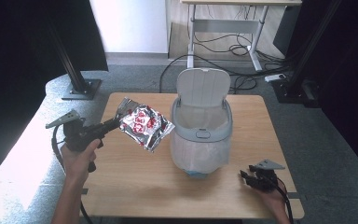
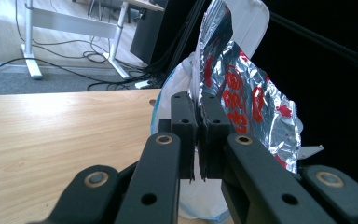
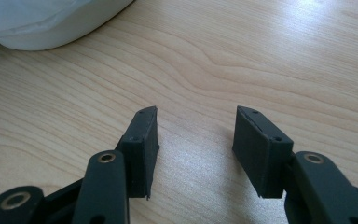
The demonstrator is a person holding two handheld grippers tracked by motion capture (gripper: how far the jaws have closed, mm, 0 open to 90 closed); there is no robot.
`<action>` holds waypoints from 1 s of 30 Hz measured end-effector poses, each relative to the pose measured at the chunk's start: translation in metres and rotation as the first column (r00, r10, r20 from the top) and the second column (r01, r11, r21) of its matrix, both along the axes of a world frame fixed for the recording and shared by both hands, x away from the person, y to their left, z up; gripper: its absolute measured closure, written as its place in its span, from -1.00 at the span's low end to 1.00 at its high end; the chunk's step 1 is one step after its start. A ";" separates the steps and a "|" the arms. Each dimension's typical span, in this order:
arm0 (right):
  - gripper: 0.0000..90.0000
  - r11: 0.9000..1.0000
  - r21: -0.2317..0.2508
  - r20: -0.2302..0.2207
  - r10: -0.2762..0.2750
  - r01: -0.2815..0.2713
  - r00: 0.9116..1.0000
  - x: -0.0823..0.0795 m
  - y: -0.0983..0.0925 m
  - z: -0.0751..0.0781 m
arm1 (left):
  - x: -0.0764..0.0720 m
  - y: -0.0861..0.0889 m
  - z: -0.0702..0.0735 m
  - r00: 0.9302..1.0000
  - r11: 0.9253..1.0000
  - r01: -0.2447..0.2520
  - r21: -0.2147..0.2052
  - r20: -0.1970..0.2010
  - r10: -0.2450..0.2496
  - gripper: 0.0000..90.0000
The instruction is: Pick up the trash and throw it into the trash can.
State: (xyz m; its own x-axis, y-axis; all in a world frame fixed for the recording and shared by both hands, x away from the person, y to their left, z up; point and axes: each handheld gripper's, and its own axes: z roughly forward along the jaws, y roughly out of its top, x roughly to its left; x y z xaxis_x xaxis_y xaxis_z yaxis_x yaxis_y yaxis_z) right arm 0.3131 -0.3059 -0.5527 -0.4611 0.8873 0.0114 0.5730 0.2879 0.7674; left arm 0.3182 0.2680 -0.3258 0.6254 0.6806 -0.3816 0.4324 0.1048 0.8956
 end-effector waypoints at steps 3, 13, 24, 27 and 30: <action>0.10 1.000 0.000 0.000 0.000 0.000 1.000 0.000 0.000 0.000 | 0.002 -0.003 0.002 1.000 1.000 0.003 0.002 0.001 -0.003 0.92; 0.10 1.000 -0.002 -0.001 0.000 0.000 1.000 0.000 0.000 0.000 | 0.010 -0.015 0.010 1.000 1.000 0.016 0.006 -0.001 -0.016 0.92; 0.10 1.000 -0.001 -0.002 0.001 -0.001 1.000 0.000 0.000 0.000 | 0.023 -0.034 0.019 0.999 0.999 0.038 0.008 -0.011 -0.038 0.92; 0.10 1.000 -0.002 -0.003 0.002 -0.002 1.000 0.000 0.000 0.000 | 0.028 -0.036 0.019 0.999 0.999 0.042 -0.009 -0.023 -0.042 0.92; 0.10 1.000 -0.001 -0.002 0.001 -0.001 1.000 0.000 0.000 0.000 | 0.030 -0.036 0.019 0.999 0.999 0.042 -0.019 -0.030 -0.043 0.92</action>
